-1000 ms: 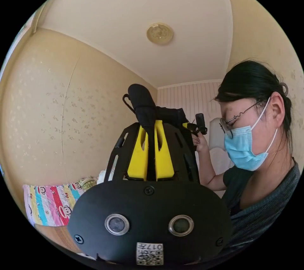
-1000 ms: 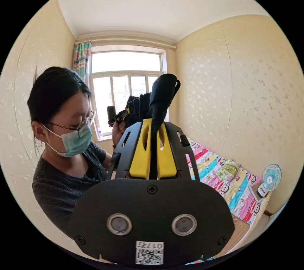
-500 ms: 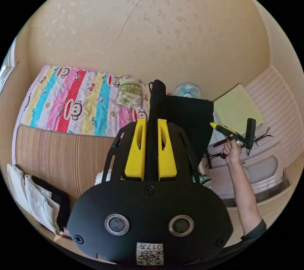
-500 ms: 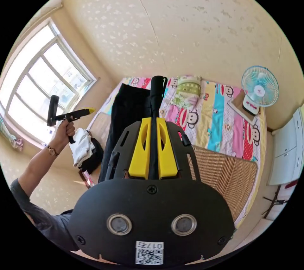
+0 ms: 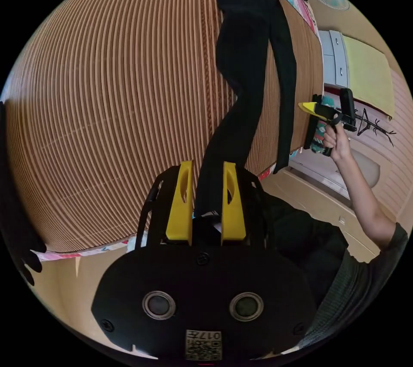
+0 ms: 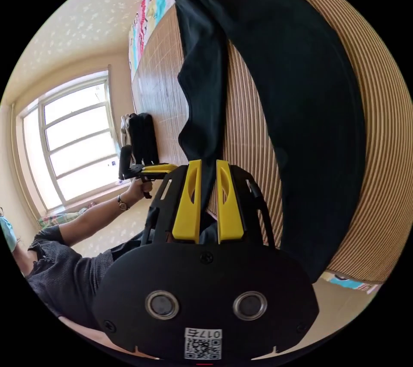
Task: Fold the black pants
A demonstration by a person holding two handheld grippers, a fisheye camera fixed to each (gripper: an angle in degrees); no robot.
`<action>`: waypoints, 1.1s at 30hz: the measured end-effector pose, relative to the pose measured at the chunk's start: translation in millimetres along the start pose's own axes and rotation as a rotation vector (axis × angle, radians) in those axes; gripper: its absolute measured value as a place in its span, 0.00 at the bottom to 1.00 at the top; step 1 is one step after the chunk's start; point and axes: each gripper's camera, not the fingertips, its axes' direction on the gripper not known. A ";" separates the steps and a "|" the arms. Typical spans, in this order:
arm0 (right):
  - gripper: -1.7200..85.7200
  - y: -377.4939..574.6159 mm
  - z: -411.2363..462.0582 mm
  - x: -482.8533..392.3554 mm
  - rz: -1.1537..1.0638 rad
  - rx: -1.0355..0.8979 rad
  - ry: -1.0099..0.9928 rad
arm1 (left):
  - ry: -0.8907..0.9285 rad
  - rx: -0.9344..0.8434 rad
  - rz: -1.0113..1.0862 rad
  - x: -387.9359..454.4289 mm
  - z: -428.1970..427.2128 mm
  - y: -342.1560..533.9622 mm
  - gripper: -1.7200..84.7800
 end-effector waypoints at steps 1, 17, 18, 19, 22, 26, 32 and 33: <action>0.09 15.8 -1.8 7.6 0.048 0.022 -0.049 | 0.024 -0.002 0.000 0.5 12.5 -2.1 0.14; 0.09 119.6 -212.6 47.3 0.280 0.118 0.108 | -0.040 -0.454 -0.059 -23.1 70.4 -25.8 0.01; 0.10 123.6 -226.7 54.4 0.312 0.131 0.124 | -0.024 -0.464 -0.095 -28.7 75.5 -19.6 0.01; 0.10 126.7 -240.3 61.4 0.343 0.148 0.109 | 0.026 -0.438 -0.163 -38.3 78.6 -10.0 0.01; 0.10 131.3 -271.7 69.6 0.364 0.207 0.033 | 0.164 -0.127 -0.232 -44.6 46.8 1.6 0.03; 0.12 130.9 -299.5 71.8 0.375 0.218 0.067 | 0.013 0.171 -0.203 -16.2 -4.9 -12.2 0.14; 0.15 122.6 -330.7 77.0 0.405 0.139 0.119 | -0.195 0.218 -0.115 28.1 -6.2 -64.8 0.15; 0.15 121.0 -335.8 77.4 0.403 0.118 0.123 | -0.198 0.235 -0.127 28.5 -7.4 -67.1 0.15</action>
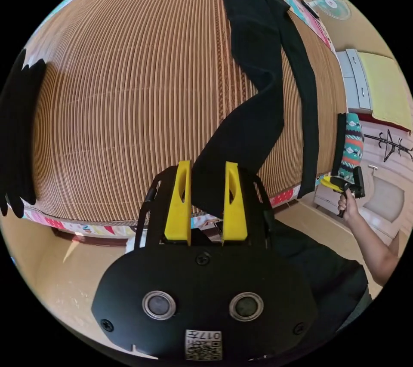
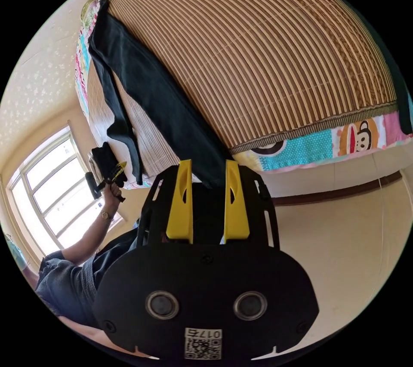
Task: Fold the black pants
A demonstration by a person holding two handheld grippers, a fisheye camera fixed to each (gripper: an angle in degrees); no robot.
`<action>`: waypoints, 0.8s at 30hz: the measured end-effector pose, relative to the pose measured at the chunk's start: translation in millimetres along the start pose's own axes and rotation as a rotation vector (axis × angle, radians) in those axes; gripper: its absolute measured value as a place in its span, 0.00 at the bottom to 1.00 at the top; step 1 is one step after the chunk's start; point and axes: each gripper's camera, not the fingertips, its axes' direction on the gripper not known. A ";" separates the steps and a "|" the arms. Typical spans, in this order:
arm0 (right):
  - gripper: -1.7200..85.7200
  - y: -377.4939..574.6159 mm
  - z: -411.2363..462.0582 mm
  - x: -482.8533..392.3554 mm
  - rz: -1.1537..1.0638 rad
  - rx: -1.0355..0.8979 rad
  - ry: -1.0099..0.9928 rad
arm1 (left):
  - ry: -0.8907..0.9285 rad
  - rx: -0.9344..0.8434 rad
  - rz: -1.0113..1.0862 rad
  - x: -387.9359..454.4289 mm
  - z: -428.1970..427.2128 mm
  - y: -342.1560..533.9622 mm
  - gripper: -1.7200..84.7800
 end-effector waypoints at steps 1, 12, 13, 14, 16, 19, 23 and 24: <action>0.15 -1.5 -5.2 0.2 -0.007 -0.016 0.007 | 0.031 0.037 -0.026 -0.7 -4.0 -3.7 0.15; 0.19 7.8 -44.1 26.4 0.009 -0.044 0.025 | -0.110 -0.051 0.051 6.7 47.5 17.3 0.14; 0.19 9.9 -48.7 29.2 0.007 -0.039 0.016 | -0.142 -0.012 0.069 9.7 48.8 26.0 0.10; 0.19 10.8 -50.5 30.6 0.008 -0.040 0.015 | -0.175 -0.045 0.057 10.6 54.7 31.1 0.08; 0.19 13.5 -54.4 36.9 0.011 -0.062 0.016 | -0.109 -0.123 0.044 9.8 64.6 39.0 0.05; 0.18 16.1 -57.9 46.3 0.026 -0.079 0.001 | 0.159 -0.254 0.065 7.7 89.3 68.2 0.04; 0.12 23.6 -60.0 64.0 0.066 -0.107 -0.037 | 0.311 -0.245 -0.055 -5.1 105.1 112.1 0.03; 0.11 28.1 -58.3 68.8 0.059 -0.131 -0.057 | 0.302 -0.242 -0.087 -9.0 105.5 114.3 0.04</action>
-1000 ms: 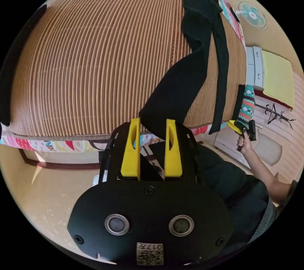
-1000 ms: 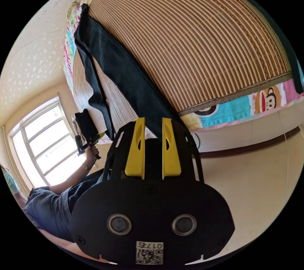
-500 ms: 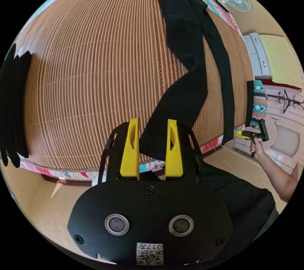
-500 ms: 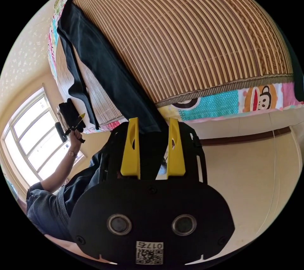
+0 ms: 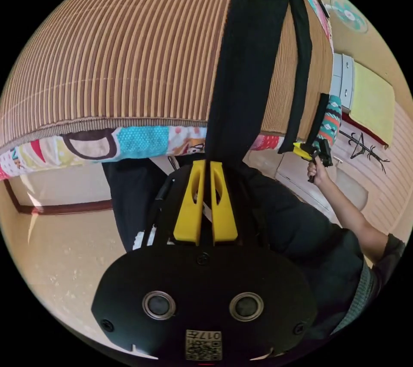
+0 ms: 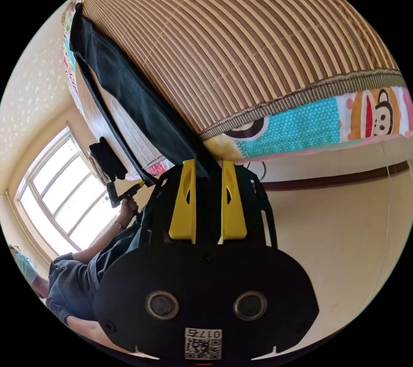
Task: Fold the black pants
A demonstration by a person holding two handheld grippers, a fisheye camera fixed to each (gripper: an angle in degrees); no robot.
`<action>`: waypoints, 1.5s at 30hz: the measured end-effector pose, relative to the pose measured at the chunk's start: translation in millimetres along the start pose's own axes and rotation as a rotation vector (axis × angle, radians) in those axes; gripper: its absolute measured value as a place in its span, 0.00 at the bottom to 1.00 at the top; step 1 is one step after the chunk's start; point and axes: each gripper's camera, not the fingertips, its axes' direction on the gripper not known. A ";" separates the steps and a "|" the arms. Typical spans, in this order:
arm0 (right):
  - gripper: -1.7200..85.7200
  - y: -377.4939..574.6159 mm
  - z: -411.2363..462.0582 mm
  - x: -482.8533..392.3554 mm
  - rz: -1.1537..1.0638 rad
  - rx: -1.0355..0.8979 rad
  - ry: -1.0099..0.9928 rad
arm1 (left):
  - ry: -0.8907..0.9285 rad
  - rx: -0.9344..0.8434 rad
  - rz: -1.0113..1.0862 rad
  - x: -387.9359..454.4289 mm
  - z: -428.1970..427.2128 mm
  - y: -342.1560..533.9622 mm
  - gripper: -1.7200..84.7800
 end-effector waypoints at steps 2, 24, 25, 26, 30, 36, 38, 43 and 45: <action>0.09 8.3 1.6 5.2 -0.019 -0.020 -0.017 | -0.027 0.017 -0.131 -15.7 -3.0 1.4 0.05; 0.05 186.3 -12.6 -176.5 -0.648 -0.189 -0.246 | -0.014 0.066 0.567 275.2 -21.5 -29.2 0.22; 0.05 188.6 -6.4 -184.3 -0.671 -0.210 -0.253 | -0.078 0.028 0.560 284.1 -9.0 -34.3 0.22; 0.05 190.1 -3.5 -188.1 -0.682 -0.217 -0.251 | -0.162 -0.002 0.552 289.6 3.5 -38.2 0.23; 0.05 202.6 17.7 -217.0 -0.756 -0.273 -0.193 | -0.325 -0.109 0.553 290.2 38.9 -45.2 0.20; 0.06 211.0 36.7 -239.8 -0.820 -0.391 -0.079 | -0.457 -0.067 0.535 265.4 42.9 -39.4 0.04; 0.08 204.0 31.5 -232.8 -0.796 -0.429 -0.096 | -0.365 -0.054 0.530 247.9 32.0 -39.6 0.03; 0.13 126.3 -22.7 -200.1 -0.642 -0.413 -0.032 | -0.079 -0.032 0.495 200.8 7.6 -45.7 0.02; 0.13 76.5 -56.2 -201.4 -0.592 -0.313 -0.015 | -0.027 -0.026 0.468 183.3 2.2 -47.3 0.02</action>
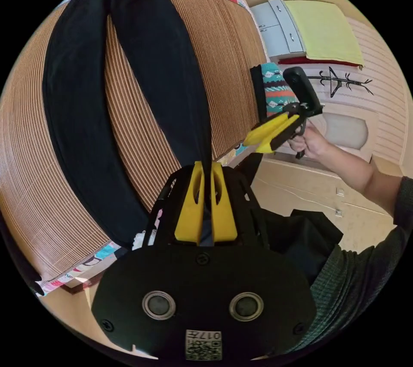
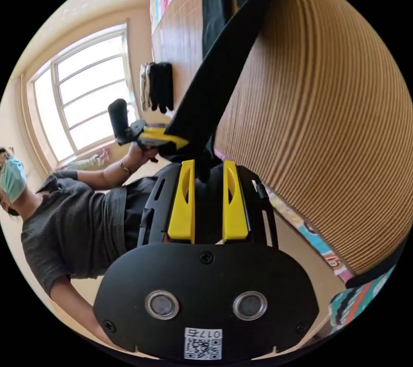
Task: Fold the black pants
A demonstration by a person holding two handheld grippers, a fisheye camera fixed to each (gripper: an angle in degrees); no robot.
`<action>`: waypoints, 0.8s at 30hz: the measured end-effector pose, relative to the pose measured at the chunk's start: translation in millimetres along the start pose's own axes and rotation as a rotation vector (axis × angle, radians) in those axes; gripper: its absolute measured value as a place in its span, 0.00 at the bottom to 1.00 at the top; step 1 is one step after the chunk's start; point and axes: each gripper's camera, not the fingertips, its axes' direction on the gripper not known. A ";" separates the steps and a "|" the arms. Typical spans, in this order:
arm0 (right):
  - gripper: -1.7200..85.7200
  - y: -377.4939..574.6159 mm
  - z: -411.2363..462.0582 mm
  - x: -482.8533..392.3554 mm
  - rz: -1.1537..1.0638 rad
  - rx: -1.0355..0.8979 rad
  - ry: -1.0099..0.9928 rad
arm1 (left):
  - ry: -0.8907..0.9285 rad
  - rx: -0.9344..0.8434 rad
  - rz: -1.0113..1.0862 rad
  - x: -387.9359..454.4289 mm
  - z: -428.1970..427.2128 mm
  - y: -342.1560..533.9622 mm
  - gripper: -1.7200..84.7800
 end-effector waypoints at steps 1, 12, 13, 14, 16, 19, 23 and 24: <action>0.13 -25.8 -35.8 14.8 0.031 0.102 0.003 | 0.027 0.015 -0.013 -10.1 -3.1 5.2 0.02; 0.18 -269.5 -159.3 78.9 0.181 0.866 -0.323 | 0.336 0.185 -0.158 -98.3 -21.9 53.4 0.01; 0.17 -287.8 -156.7 76.8 0.197 0.894 -0.326 | 0.376 0.201 -0.160 -106.6 -24.8 57.2 0.01; 0.17 -297.2 -155.7 74.5 0.196 0.899 -0.322 | 0.415 0.227 -0.170 -115.5 -28.0 61.6 0.01; 0.11 -330.9 -155.8 55.8 0.175 0.895 -0.256 | 0.473 0.268 -0.190 -129.6 -31.6 67.9 0.01; 0.06 -352.4 -164.4 -0.5 0.198 0.917 0.040 | 0.589 0.320 -0.216 -155.8 -31.9 78.8 0.01; 0.04 -390.7 -146.9 -118.7 0.088 0.831 0.608 | 0.861 0.457 -0.352 -204.2 -22.5 113.1 0.01; 0.04 -403.4 -129.0 -159.3 -0.017 0.811 0.722 | 0.926 0.494 -0.384 -212.0 -19.7 120.0 0.01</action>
